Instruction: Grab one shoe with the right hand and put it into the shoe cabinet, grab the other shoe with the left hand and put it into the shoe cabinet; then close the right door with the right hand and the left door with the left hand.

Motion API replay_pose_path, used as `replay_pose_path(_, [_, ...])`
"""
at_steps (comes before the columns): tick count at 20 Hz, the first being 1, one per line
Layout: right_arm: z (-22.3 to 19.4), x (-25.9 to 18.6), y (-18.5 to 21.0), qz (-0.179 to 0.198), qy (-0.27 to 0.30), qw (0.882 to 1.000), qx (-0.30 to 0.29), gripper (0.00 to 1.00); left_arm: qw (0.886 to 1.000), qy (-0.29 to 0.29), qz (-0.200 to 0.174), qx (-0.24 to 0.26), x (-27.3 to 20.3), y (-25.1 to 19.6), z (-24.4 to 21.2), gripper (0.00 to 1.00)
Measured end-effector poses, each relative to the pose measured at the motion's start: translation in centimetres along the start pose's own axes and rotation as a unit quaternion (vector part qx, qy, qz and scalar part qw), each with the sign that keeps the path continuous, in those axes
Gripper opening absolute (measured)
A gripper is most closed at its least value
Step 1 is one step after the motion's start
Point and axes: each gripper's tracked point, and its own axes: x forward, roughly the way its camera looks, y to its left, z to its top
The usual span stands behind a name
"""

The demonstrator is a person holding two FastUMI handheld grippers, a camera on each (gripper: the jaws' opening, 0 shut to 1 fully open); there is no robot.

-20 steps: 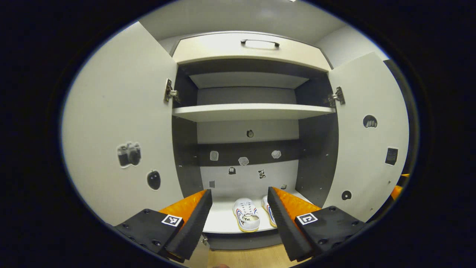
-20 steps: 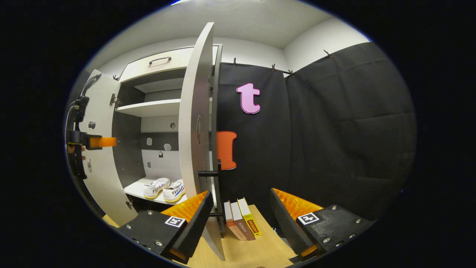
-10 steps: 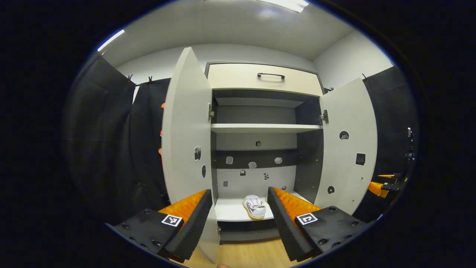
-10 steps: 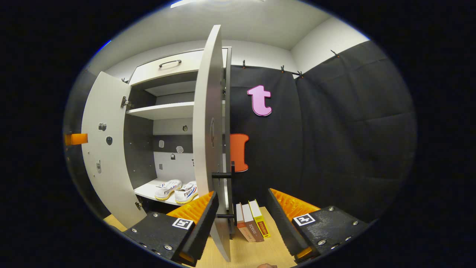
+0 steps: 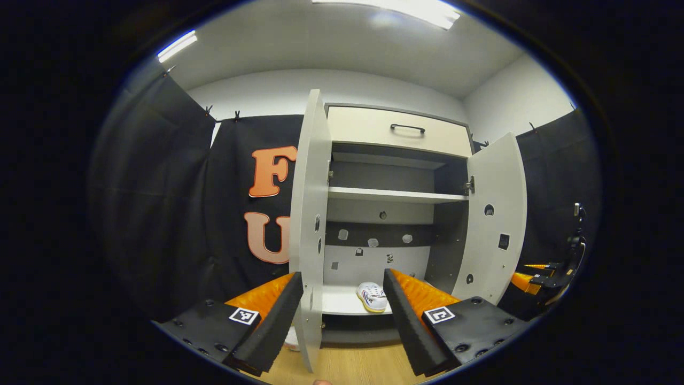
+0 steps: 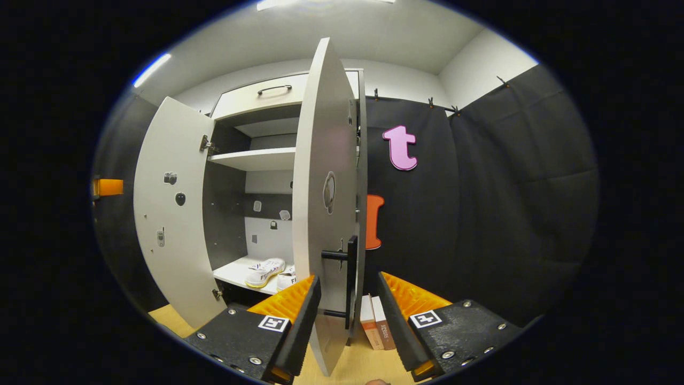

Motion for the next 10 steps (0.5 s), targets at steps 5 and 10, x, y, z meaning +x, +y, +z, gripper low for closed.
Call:
replay_pose_path(5, [-0.1,0.7,2.4,0.022,0.000,1.000,0.012,0.68,1.000,-0.002,0.004,0.005,-0.8,1.5,0.6,0.98])
replay_pose_path(10, [-0.3,1.8,4.1,0.031,0.002,0.999,0.031,0.71,1.000,-0.002,0.014,0.014,-0.8,2.8,0.7,0.96])
